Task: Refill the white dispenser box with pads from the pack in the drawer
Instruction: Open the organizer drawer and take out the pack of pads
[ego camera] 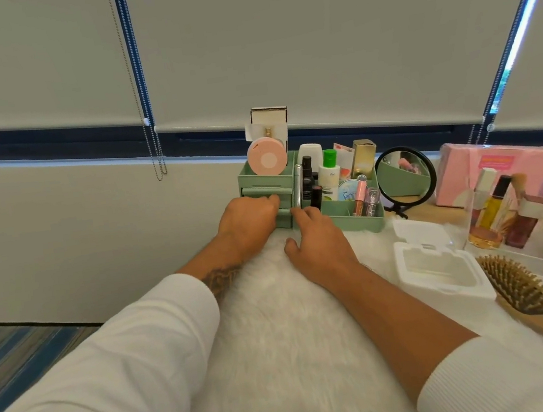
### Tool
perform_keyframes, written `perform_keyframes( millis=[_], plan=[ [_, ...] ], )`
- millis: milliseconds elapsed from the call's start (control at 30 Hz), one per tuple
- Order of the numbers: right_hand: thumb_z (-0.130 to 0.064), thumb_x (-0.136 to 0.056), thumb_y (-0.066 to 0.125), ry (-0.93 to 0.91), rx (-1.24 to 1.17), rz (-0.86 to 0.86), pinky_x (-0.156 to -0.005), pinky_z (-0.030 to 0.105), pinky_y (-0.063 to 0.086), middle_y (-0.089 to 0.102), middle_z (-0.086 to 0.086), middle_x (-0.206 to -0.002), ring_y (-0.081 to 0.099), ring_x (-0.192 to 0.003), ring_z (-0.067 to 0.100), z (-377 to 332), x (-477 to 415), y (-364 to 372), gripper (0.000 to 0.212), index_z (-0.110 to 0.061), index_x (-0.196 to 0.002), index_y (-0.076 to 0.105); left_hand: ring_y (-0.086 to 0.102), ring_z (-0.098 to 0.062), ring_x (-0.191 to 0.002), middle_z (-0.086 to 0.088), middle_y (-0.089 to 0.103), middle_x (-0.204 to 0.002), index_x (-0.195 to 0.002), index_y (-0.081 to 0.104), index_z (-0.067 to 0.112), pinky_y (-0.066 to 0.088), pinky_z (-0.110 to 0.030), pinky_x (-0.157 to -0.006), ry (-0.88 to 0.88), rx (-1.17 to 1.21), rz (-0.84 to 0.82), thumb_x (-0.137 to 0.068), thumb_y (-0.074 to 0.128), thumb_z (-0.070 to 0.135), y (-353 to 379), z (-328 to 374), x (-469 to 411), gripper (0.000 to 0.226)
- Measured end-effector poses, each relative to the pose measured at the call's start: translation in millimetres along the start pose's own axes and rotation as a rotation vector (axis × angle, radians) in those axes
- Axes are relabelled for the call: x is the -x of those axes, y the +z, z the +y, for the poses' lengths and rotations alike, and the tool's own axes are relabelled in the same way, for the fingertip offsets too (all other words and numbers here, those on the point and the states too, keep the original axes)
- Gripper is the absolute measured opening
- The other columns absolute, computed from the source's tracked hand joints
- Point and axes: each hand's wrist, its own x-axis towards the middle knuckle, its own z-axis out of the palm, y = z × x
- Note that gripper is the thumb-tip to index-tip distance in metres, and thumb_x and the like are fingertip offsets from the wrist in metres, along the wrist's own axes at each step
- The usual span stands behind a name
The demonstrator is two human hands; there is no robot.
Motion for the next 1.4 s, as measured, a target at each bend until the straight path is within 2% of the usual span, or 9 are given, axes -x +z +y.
perform_keyframes(
  millis=[200,367,667,800,1000,1200,1300,1367,1400],
  plan=[
    [-0.033,-0.092,0.054,0.012,-0.005,0.002,-0.094,0.039,0.047,0.049,0.006,-0.135,0.050,-0.117,0.024,-0.9,1.3,-0.8,0.056,-0.016,-0.143,0.041,0.069,-0.027,-0.073,-0.006,0.072,-0.090,-0.104,0.059,0.012,0.041,-0.032,-0.058,0.042,-0.013,-0.013,-0.098,0.052,0.016,-0.6,-2.2,1.7,0.011],
    [-0.034,-0.092,0.054,0.015,0.010,0.014,-0.092,0.039,0.048,0.049,0.006,-0.136,0.051,-0.117,0.025,-1.6,0.9,-1.8,0.062,-0.021,-0.149,0.032,0.070,-0.028,-0.076,-0.006,0.073,-0.094,-0.108,0.058,0.012,0.050,-0.034,-0.062,0.053,-0.015,-0.019,-0.099,0.051,0.018,-1.5,-3.5,3.8,0.013],
    [-0.035,-0.093,0.053,0.010,0.016,-0.003,-0.092,0.038,0.048,0.047,0.004,-0.138,0.049,-0.117,0.023,-1.4,1.4,-1.7,0.065,-0.024,-0.151,0.028,0.070,-0.025,-0.081,-0.004,0.072,-0.102,-0.114,0.055,0.014,0.045,-0.032,-0.061,0.027,-0.026,-0.023,-0.098,0.052,0.019,-9.9,-0.1,3.5,0.017],
    [-0.036,-0.092,0.054,0.001,0.003,0.002,-0.091,0.037,0.048,0.048,0.004,-0.136,0.050,-0.116,0.023,-0.5,1.0,-1.1,0.065,-0.025,-0.151,0.029,0.071,-0.026,-0.091,-0.006,0.072,-0.108,-0.118,0.059,0.013,0.056,-0.036,-0.073,0.043,-0.090,-0.035,-0.097,0.057,0.017,-13.2,2.8,0.3,0.021],
    [-0.037,-0.092,0.053,0.001,0.016,0.007,-0.090,0.037,0.048,0.048,0.003,-0.137,0.050,-0.116,0.023,-0.2,0.8,-1.0,0.065,-0.026,-0.151,0.028,0.071,-0.026,-0.091,-0.007,0.073,-0.107,-0.117,0.060,0.011,0.057,-0.037,-0.076,0.075,-0.108,-0.087,-0.097,0.054,0.015,-16.2,3.2,-1.4,0.021],
    [-0.037,-0.088,0.059,-0.012,0.027,0.056,-0.085,0.036,0.049,0.048,0.003,-0.129,0.047,-0.111,0.023,0.7,1.6,-2.2,0.061,-0.026,-0.144,0.038,0.067,-0.024,-0.076,-0.004,0.072,-0.093,-0.109,0.060,0.014,0.039,-0.030,-0.060,0.086,-0.045,-0.047,-0.096,0.052,0.019,-23.2,0.6,14.7,0.016],
    [-0.033,-0.085,0.063,-0.058,0.034,0.111,-0.079,0.037,0.050,0.050,0.003,-0.121,0.048,-0.106,0.023,-1.8,1.8,-5.3,0.050,-0.023,-0.132,0.050,0.061,-0.026,-0.055,-0.005,0.068,-0.069,-0.087,0.061,0.013,0.033,-0.029,-0.050,0.083,0.020,0.021,-0.084,0.066,0.015,-23.4,0.3,31.1,0.006],
    [-0.029,-0.085,0.064,-0.104,0.014,0.117,-0.077,0.037,0.050,0.052,0.002,-0.116,0.049,-0.102,0.022,-3.8,2.2,-6.5,0.039,-0.022,-0.123,0.056,0.051,-0.025,-0.040,-0.005,0.061,-0.053,-0.071,0.059,0.013,0.027,-0.025,-0.043,0.088,0.069,0.113,-0.071,0.076,0.011,-21.8,-0.5,40.9,0.017],
    [-0.028,-0.086,0.064,-0.120,0.006,0.112,-0.077,0.037,0.050,0.054,0.001,-0.114,0.050,-0.100,0.022,-4.4,2.7,-6.9,0.034,-0.022,-0.119,0.058,0.048,-0.024,-0.039,-0.004,0.059,-0.052,-0.068,0.058,0.013,0.025,-0.025,-0.044,0.093,0.094,0.157,-0.070,0.076,0.010,-21.9,-1.3,44.7,0.019]
  ],
)
